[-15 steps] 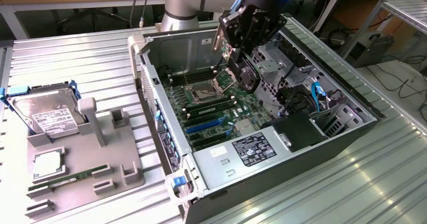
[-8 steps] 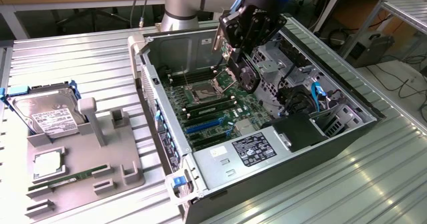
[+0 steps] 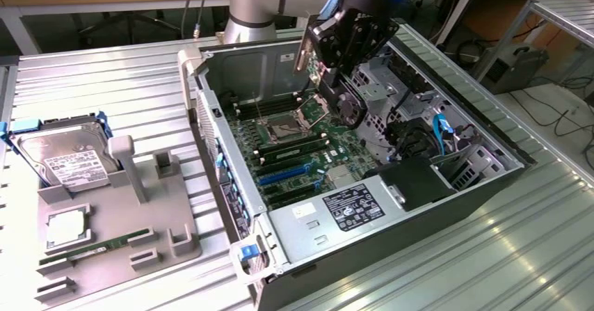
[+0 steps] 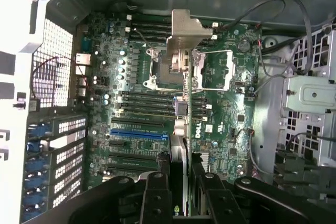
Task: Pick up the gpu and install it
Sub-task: 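Insert the gpu into the slot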
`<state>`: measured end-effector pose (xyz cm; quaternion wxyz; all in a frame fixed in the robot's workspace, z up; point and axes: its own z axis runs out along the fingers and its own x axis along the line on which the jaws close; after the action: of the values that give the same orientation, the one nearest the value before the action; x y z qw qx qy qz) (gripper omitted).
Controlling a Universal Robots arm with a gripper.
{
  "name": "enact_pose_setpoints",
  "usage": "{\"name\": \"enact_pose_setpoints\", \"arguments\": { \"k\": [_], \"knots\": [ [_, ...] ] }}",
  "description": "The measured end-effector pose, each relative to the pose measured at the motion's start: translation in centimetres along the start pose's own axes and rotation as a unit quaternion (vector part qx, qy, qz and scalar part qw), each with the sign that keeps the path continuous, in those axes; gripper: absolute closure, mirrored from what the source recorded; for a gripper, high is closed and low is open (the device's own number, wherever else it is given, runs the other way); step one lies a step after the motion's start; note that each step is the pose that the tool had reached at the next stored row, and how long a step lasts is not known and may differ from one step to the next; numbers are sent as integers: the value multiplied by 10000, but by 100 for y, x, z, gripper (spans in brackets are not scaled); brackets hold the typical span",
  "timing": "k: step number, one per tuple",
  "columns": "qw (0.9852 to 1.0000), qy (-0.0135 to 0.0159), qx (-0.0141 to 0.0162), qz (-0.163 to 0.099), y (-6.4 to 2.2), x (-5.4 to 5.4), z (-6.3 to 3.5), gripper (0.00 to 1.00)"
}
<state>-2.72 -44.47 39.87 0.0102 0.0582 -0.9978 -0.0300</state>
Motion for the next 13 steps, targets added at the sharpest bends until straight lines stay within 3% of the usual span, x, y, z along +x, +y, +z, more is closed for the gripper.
{"name": "enact_pose_setpoints", "arguments": {
  "k": [3,6,13],
  "knots": [
    [9997,-25,9,-260,0,0,3,74],
    [9982,-44,19,-598,0,-1,9,74],
    [9914,-60,36,-1305,-1,-1,27,74]
  ]
}}
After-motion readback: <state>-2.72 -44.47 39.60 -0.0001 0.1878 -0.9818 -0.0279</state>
